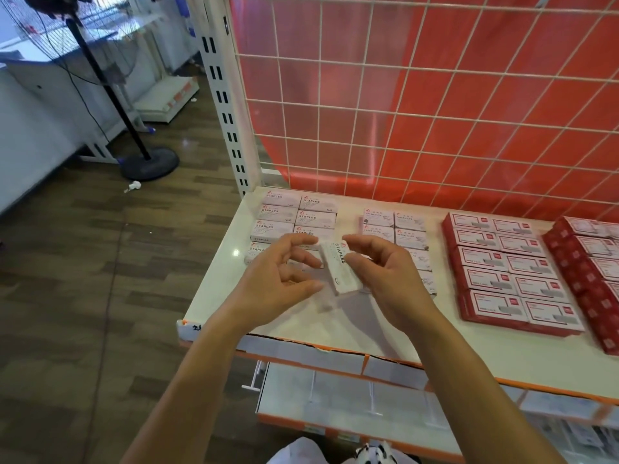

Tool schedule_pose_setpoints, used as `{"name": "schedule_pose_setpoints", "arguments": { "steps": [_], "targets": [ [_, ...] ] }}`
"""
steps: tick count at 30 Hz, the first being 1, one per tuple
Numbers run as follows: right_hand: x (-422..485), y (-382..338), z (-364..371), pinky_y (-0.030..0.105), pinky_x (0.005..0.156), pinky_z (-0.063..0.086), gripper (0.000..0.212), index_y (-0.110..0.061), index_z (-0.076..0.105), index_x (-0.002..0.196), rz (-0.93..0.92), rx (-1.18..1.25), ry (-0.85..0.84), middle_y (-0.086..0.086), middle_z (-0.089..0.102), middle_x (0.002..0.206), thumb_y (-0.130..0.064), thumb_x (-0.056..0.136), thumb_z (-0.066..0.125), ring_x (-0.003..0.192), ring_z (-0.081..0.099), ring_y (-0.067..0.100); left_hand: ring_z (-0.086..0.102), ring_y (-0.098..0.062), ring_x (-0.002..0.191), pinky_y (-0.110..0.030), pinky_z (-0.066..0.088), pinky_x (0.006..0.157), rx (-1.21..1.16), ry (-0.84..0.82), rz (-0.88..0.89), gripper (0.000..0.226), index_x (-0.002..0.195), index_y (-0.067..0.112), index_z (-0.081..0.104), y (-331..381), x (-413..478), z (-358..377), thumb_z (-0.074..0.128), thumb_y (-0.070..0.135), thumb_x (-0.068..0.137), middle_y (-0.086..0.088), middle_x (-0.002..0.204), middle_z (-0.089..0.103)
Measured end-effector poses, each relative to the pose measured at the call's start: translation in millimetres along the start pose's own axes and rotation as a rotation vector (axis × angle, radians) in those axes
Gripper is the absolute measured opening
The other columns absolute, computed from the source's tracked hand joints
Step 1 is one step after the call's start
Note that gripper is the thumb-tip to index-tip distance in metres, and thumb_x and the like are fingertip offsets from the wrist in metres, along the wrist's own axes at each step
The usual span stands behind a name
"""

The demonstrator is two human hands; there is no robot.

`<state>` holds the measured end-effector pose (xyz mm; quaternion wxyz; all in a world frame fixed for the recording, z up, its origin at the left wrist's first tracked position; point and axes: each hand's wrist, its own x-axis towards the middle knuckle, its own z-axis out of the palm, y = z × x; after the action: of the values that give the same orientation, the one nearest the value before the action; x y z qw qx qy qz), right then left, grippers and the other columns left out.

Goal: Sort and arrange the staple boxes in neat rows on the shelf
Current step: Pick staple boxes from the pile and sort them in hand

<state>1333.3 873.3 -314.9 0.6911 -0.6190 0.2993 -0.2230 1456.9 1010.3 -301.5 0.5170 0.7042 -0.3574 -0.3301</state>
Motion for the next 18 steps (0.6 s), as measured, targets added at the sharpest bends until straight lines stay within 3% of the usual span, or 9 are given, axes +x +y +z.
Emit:
{"name": "schedule_pose_setpoints", "arguments": {
  "steps": [4, 10, 12, 15, 18],
  "targets": [
    [2, 0, 3, 0.030, 0.078, 0.053, 0.022, -0.020, 0.071, 0.102, 0.008, -0.052, -0.063, 0.005, 0.071, 0.100, -0.006, 0.089, 0.061, 0.091, 0.067, 0.019, 0.069, -0.008, 0.092, -0.018, 0.054, 0.075, -0.009, 0.012, 0.032, 0.060, 0.125, 0.038, 0.050, 2, 2, -3, 0.072, 0.003, 0.081, 0.006, 0.120, 0.060],
    [6, 2, 9, 0.026, 0.067, 0.048, 0.006, -0.010, 0.070, 0.087, 0.007, -0.112, -0.068, 0.006, 0.068, 0.082, -0.009, 0.087, 0.064, 0.074, 0.061, 0.013, 0.068, -0.002, 0.094, -0.013, 0.050, 0.080, 0.068, -0.015, 0.023, 0.039, 0.118, 0.025, 0.064, -3, 2, -10, 0.068, 0.006, 0.084, 0.013, 0.106, 0.070],
    [5, 1, 10, 0.026, 0.068, 0.049, 0.008, -0.011, 0.071, 0.091, 0.017, -0.129, -0.081, 0.006, 0.068, 0.086, -0.012, 0.088, 0.063, 0.076, 0.061, 0.012, 0.070, -0.005, 0.089, -0.014, 0.051, 0.079, 0.033, 0.051, 0.002, 0.035, 0.114, 0.021, 0.067, -8, 4, -13, 0.070, 0.006, 0.083, 0.007, 0.096, 0.074],
    [2, -1, 11, 0.028, 0.076, 0.054, 0.016, -0.018, 0.070, 0.099, 0.021, -0.176, -0.153, 0.001, 0.070, 0.095, -0.015, 0.083, 0.070, 0.081, 0.065, 0.017, 0.071, -0.007, 0.086, -0.016, 0.053, 0.076, -0.009, 0.162, -0.016, 0.033, 0.110, 0.019, 0.069, -15, 5, -13, 0.073, 0.006, 0.080, 0.003, 0.102, 0.073],
    [3, 3, 14, 0.026, 0.080, 0.055, 0.036, -0.022, 0.063, 0.110, -0.009, -0.458, -0.156, -0.002, 0.066, 0.106, -0.016, 0.077, 0.076, 0.087, 0.066, 0.014, 0.069, -0.001, 0.084, -0.010, 0.050, 0.071, 0.007, 0.270, -0.016, 0.034, 0.112, 0.017, 0.068, -24, 7, -10, 0.074, 0.007, 0.080, 0.009, 0.105, 0.068]
  ]
}}
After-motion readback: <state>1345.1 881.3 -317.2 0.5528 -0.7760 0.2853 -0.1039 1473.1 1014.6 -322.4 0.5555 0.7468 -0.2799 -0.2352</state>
